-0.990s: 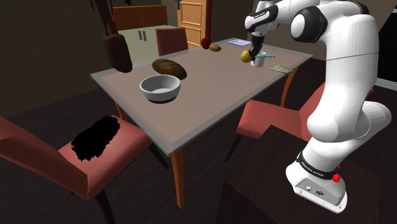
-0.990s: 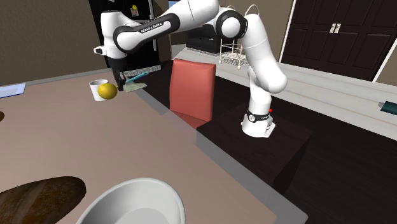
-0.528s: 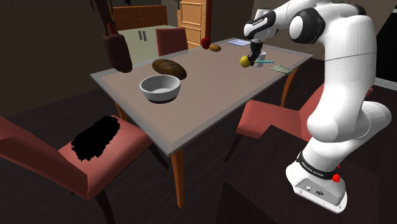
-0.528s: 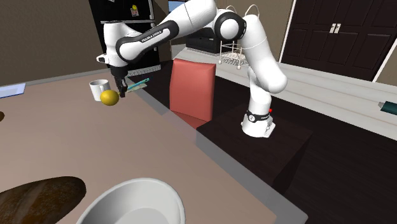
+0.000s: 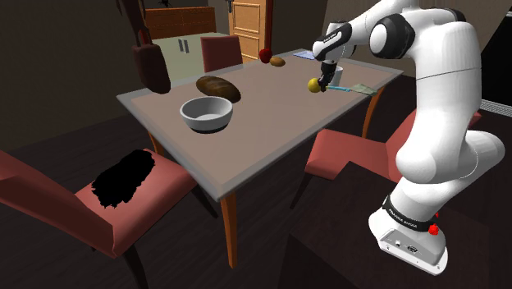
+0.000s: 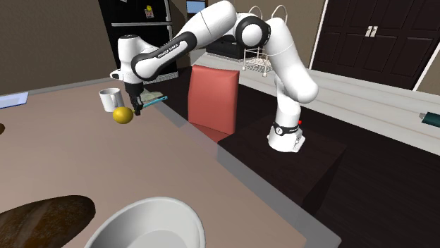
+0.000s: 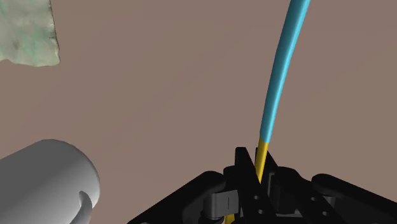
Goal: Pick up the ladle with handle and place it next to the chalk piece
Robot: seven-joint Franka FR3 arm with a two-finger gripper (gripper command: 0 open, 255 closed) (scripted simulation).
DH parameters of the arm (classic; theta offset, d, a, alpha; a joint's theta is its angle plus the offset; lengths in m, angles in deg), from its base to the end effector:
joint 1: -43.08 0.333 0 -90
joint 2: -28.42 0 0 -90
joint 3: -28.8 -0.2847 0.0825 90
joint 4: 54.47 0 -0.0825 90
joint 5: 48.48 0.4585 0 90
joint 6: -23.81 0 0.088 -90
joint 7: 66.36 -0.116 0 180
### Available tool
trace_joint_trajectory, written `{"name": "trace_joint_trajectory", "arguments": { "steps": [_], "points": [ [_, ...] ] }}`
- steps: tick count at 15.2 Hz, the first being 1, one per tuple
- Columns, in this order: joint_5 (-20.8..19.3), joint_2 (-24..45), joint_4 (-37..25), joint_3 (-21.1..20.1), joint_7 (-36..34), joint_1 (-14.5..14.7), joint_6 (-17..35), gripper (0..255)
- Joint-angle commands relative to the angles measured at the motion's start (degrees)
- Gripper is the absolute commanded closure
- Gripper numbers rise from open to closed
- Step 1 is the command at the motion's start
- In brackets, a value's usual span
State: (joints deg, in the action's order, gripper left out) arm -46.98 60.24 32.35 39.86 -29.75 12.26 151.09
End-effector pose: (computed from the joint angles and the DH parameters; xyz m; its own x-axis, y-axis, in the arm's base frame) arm 0.5832 -0.4982 0.2891 0.9947 -0.0629 0.0811 -0.0751 -0.9846 0.1576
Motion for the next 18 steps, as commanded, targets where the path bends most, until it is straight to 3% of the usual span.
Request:
{"name": "trace_joint_trajectory", "arguments": {
  "steps": [1,10,11,16,18],
  "points": [
    [0.11,0.62,0.80,-0.07,0.04,-0.06,1.39,255],
    [0.15,0.85,1.01,-0.09,0.04,-0.06,1.83,255],
    [0.15,0.88,0.94,-0.09,0.03,-0.06,1.79,0],
    [0.15,0.85,1.01,-0.09,0.04,-0.06,1.83,0],
    [-0.23,-1.45,0.77,0.12,-0.17,0.32,-0.70,0]
  ]
}}
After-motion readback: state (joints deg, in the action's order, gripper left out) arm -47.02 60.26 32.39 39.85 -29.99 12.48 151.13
